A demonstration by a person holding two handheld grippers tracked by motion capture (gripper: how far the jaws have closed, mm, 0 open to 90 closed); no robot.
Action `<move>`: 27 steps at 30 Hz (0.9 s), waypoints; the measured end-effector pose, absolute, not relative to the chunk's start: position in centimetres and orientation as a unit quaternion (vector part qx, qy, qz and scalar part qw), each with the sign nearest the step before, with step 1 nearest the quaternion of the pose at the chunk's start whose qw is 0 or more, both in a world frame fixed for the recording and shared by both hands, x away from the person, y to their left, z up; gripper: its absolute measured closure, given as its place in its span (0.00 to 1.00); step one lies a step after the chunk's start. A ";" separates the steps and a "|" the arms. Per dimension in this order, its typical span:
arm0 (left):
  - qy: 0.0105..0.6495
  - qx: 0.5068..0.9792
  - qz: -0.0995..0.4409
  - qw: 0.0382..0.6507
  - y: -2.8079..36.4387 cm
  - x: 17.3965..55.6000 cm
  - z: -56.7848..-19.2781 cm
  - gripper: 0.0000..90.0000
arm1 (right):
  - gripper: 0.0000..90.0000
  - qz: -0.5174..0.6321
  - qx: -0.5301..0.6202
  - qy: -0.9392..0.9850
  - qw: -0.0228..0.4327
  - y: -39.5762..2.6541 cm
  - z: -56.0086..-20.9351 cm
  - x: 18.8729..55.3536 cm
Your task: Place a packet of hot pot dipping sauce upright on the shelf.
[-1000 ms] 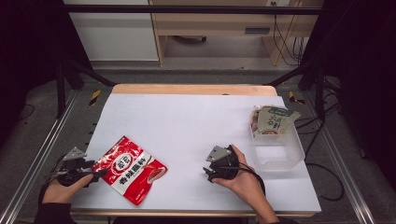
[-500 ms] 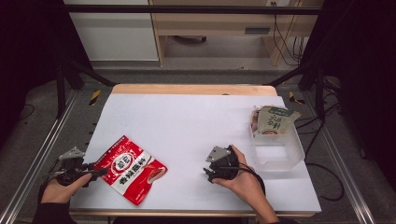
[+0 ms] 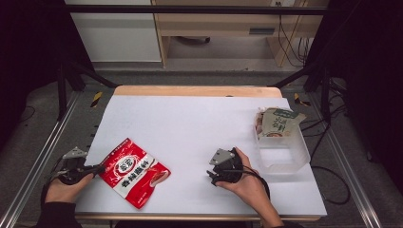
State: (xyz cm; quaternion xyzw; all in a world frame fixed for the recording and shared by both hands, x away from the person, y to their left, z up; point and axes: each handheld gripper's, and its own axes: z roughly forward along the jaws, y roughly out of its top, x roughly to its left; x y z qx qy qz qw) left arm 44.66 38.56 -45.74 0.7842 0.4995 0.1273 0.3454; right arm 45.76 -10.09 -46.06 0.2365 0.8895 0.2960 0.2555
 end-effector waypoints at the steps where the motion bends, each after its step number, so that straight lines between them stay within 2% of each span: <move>1: 0.498 0.783 0.127 0.351 38.6 44.7 -45.6 0.99 | 0.19 0.297 0.238 0.888 0.256 -10.1 -46.1 45.7; 13: 0.455 0.799 0.145 0.365 36.8 45.5 -43.4 1.00 | 0.20 0.303 0.238 0.884 0.265 -10.0 -45.4 45.7; 27: 0.366 0.842 0.155 0.365 31.0 48.4 -39.4 1.00 | 0.20 0.298 0.227 0.887 0.271 -9.3 -42.8 46.8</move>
